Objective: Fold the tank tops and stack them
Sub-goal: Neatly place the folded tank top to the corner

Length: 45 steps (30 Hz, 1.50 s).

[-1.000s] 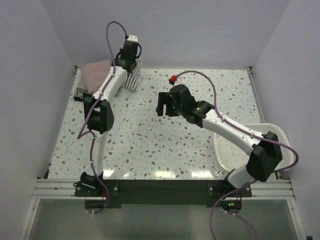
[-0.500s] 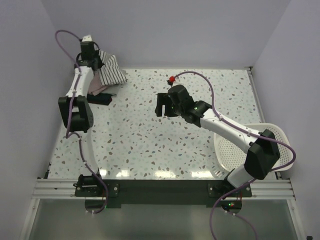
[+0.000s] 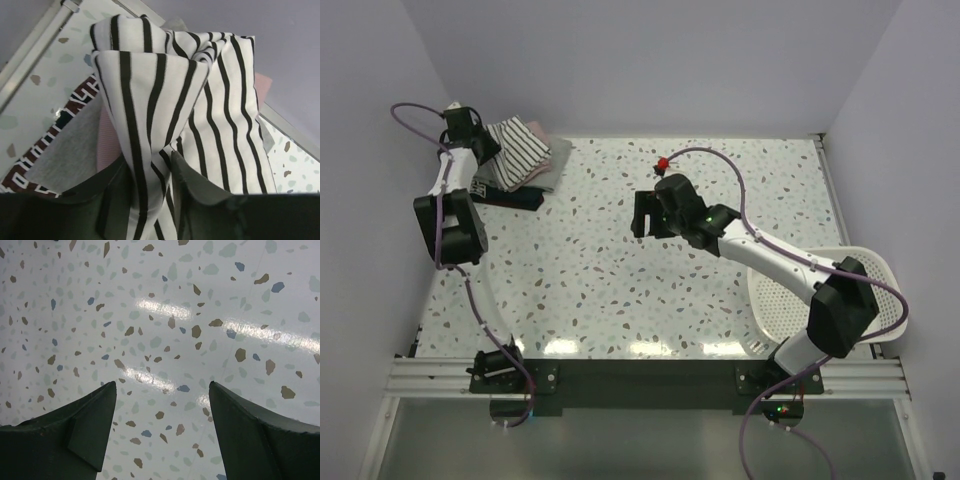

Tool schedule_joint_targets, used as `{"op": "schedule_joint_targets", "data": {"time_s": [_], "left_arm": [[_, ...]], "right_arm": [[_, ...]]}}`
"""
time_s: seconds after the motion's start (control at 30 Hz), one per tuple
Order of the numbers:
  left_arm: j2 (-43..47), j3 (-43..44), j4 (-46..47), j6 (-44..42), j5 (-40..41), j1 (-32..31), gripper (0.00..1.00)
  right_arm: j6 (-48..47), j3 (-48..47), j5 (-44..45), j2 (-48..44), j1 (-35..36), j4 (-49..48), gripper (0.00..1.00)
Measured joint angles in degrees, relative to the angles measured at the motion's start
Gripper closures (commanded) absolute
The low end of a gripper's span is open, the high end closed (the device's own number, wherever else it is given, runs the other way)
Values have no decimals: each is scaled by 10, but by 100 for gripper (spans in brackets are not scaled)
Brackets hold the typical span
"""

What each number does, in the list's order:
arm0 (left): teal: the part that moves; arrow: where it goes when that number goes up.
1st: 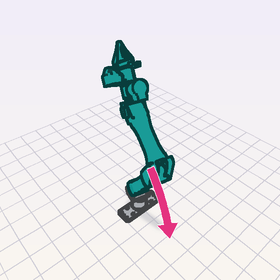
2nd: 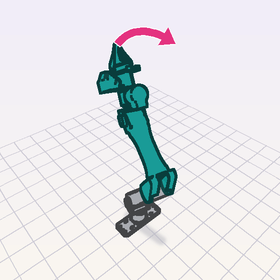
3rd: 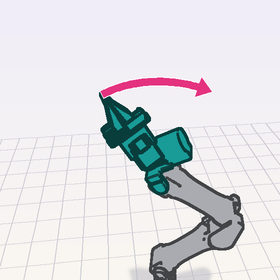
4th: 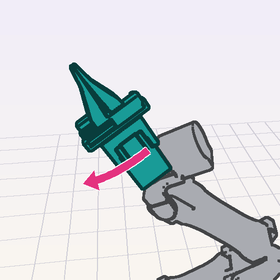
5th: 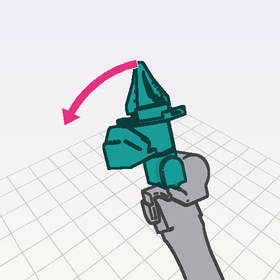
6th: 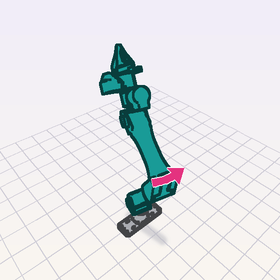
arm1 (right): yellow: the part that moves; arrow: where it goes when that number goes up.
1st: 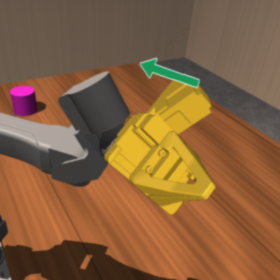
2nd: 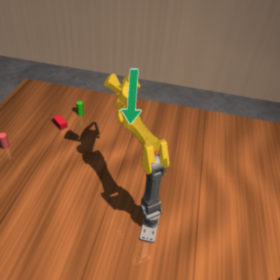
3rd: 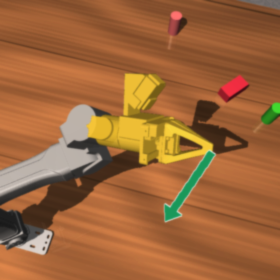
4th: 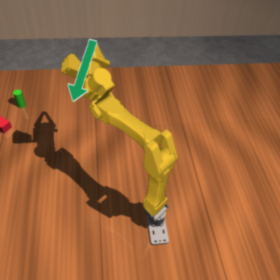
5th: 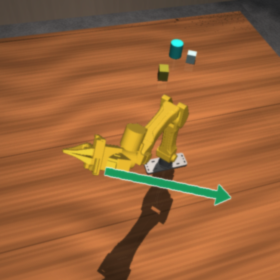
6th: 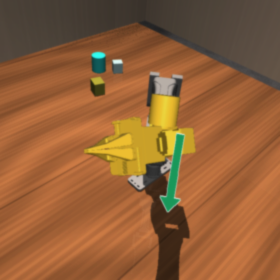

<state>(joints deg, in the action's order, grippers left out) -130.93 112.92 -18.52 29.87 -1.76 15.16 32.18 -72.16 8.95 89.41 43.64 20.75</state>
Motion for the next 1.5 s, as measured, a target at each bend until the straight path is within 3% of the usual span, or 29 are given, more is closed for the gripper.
{"op": "schedule_joint_targets", "data": {"time_s": [0.07, 0.27, 0.47, 0.67, 0.8, 0.97, 1.23, 1.4, 1.5], "left_arm": [[0, -4, 5, 4, -3, -5, 50], [25, -34, 10, 10, 10, -7, 43], [129, -103, 8, 12, 98, -16, 36], [215, -126, 14, 13, 146, -33, 34], [276, -196, 20, 16, 154, -67, 34], [401, -358, 26, 20, 152, -191, 34], [664, -622, 46, 37, 158, -487, 36], [707, -713, 44, 60, 195, -623, 36], [707, -735, 36, 67, 203, -652, 36]], "right_arm": [[1, 4, 0, 0, 0, 0, 22], [2, 9, 1, 2, 0, -2, 21], [3, 15, 5, 0, 0, 0, 20], [3, 32, 12, -33, 0, 9, 19], [3, 42, 30, -70, 0, 18, 18], [5, 72, 64, -134, 0, 32, 13], [24, 162, 115, -274, -1, 64, 11], [45, 211, 139, -308, -1, 84, 9], [57, 249, 146, -327, -1, 89, 9]]}}
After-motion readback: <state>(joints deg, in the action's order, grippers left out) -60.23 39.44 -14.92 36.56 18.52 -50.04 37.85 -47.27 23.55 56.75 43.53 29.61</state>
